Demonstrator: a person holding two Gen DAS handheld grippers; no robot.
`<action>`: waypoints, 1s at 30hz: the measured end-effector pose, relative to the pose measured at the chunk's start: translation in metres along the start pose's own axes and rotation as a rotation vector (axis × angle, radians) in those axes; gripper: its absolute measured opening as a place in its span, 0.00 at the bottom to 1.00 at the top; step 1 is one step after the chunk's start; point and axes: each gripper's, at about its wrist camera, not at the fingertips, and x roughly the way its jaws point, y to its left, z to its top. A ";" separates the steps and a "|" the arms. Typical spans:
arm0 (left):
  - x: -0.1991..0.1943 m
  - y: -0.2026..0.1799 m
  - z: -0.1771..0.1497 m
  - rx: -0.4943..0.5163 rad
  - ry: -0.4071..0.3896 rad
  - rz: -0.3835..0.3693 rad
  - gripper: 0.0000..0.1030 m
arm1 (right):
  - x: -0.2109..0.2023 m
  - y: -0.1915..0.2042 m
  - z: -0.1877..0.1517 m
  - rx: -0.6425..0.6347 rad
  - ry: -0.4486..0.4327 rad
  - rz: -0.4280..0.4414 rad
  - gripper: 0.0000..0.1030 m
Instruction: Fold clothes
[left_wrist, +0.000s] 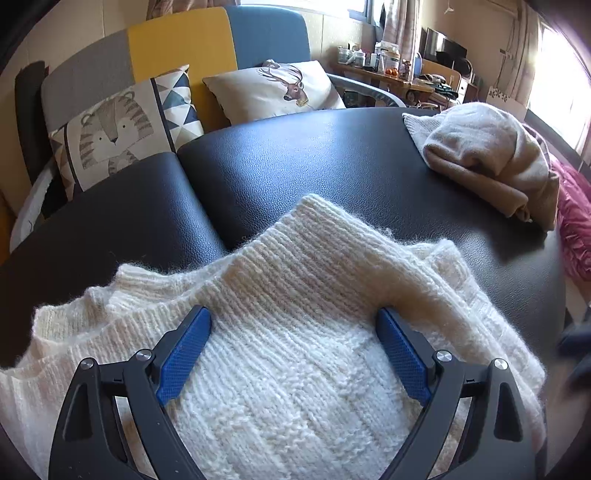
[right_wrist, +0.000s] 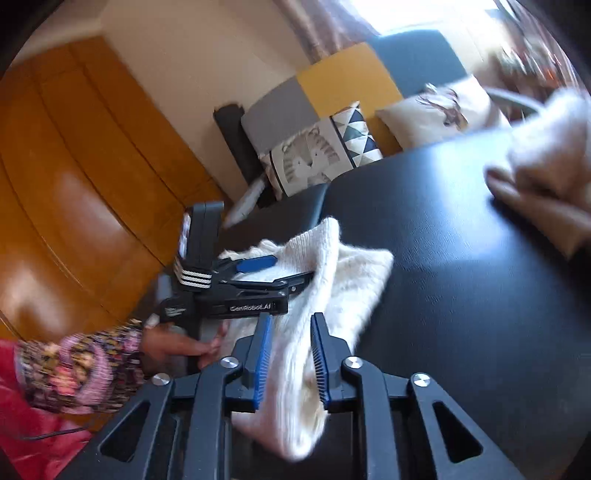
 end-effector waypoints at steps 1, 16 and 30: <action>0.000 0.001 0.000 -0.005 -0.001 -0.008 0.90 | 0.013 0.008 0.002 -0.036 0.028 -0.006 0.18; -0.019 0.010 -0.001 -0.071 -0.013 -0.038 0.91 | 0.031 -0.003 0.014 -0.005 0.040 -0.167 0.13; -0.088 0.100 -0.089 -0.318 -0.072 0.289 0.91 | 0.139 0.019 0.066 -0.252 0.145 -0.403 0.15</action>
